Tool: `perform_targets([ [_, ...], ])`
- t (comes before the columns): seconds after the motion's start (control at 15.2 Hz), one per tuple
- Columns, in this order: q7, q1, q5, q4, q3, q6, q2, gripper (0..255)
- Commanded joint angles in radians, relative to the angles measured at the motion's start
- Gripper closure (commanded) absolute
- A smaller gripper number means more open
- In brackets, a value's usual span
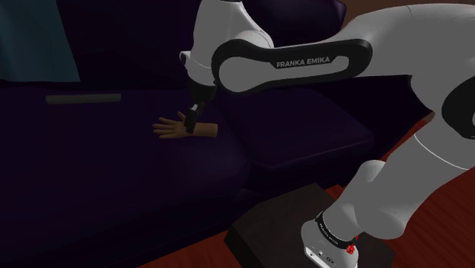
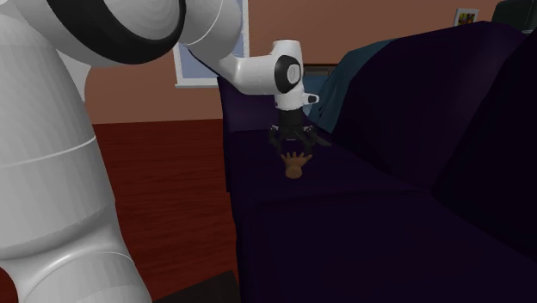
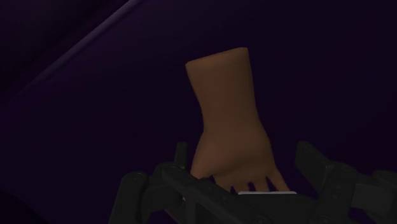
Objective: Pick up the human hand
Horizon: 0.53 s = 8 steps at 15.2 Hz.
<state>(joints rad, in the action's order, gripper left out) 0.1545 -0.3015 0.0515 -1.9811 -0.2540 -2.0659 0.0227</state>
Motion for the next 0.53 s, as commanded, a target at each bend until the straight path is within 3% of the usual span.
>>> perform_targets([
  [0.0, -0.001, 0.0, 0.002, -0.019, 0.0, -0.025, -0.005, 0],
  [0.2, -0.003, 0.0, 0.004, -0.035, 0.0, -0.046, -0.011, 0],
  [0.26, -0.003, 0.0, 0.004, -0.036, 0.0, -0.047, -0.011, 255],
  [0.46, -0.004, 0.0, 0.004, -0.036, 0.0, -0.047, -0.011, 255],
])
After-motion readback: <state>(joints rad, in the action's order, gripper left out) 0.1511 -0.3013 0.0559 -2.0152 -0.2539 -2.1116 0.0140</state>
